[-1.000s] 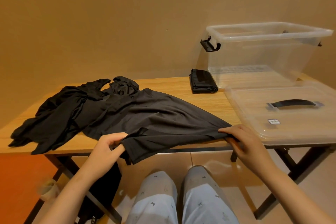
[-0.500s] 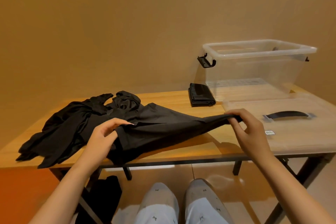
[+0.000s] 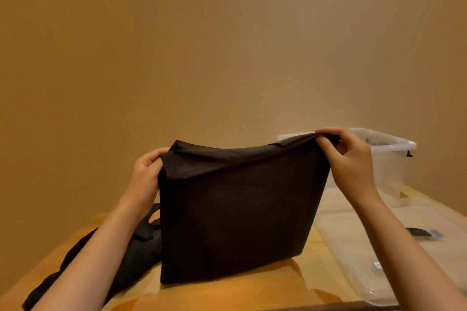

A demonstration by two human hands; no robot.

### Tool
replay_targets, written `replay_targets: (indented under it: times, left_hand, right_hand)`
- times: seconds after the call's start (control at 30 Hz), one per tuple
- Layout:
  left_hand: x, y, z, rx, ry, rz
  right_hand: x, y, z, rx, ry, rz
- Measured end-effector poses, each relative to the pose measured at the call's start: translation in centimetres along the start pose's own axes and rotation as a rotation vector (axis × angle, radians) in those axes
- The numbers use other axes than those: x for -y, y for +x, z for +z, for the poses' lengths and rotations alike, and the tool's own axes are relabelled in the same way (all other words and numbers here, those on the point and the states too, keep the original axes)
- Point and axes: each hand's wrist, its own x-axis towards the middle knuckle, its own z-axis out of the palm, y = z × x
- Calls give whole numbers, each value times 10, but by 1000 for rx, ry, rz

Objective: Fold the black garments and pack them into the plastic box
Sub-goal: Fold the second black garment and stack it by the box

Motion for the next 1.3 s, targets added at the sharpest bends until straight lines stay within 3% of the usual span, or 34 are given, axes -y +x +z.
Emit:
replay_targets:
  times: [0.23,0.63,0.77,0.87,1.13,1.3]
  left_hand:
    - [-57,46,8,-12,-50,87]
    - [9,144,0,-101,62,-273]
    - [-4,174,4,-179,-87,-214]
    - [-18,182,6,-150,-148,-119]
    - [35,121,-6,-90,-92,-120]
    - [133,7,-37,52,106,-372]
  right_hand:
    - [44,88,15,-105,86,-101]
    - [-61,135,103,-25,-47,174]
    - [-56,154,117,-157,-14,121]
    - [-43,162,118,-229,27,54]
    - [-48,80,95,-80,123,157]
    - [-62,-45,51,143,103,349]
